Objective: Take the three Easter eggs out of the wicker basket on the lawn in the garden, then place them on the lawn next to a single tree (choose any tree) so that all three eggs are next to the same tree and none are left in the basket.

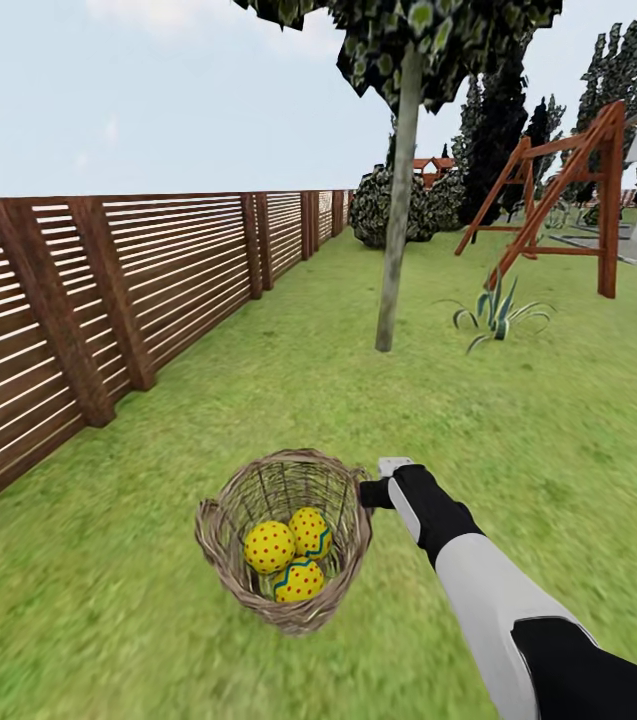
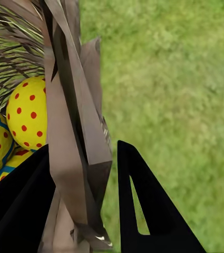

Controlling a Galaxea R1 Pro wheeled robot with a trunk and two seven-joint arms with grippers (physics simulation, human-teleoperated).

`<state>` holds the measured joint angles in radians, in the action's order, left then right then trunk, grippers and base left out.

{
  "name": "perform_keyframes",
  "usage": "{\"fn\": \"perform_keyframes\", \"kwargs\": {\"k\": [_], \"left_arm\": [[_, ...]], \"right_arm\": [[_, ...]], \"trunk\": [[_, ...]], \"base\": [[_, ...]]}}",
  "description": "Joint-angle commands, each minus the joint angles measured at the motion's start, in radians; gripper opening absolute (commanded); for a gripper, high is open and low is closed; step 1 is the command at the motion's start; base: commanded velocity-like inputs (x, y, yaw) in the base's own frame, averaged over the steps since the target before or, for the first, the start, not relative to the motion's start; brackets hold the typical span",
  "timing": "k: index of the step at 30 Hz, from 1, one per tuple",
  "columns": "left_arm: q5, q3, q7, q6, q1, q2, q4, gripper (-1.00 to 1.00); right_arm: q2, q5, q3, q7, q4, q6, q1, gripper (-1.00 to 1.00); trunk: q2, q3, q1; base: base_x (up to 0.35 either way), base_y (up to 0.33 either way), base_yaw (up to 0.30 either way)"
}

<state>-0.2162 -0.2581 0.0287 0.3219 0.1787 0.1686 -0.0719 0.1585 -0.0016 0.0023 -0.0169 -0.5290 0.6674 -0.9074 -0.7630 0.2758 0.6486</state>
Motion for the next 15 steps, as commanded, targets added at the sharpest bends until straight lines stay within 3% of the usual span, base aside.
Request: {"fn": "perform_keyframes", "kwargs": {"k": [1, 15], "left_arm": [[-0.009, 0.005, 0.000, 0.003, 0.001, 0.000, 0.001, 1.00], [-0.009, 0.005, 0.000, 0.003, 0.001, 0.000, 0.001, 1.00]], "right_arm": [[0.001, -0.011, -0.001, -0.001, -0.002, 0.004, -0.001, -1.00], [0.004, -0.011, -0.001, 0.000, -0.003, 0.004, -0.001, -1.00]], "trunk": [[-0.001, 0.001, 0.001], [-0.001, 0.001, 0.001]], "base": [[0.331, 0.000, 0.000], [0.331, 0.000, 0.003]]}}
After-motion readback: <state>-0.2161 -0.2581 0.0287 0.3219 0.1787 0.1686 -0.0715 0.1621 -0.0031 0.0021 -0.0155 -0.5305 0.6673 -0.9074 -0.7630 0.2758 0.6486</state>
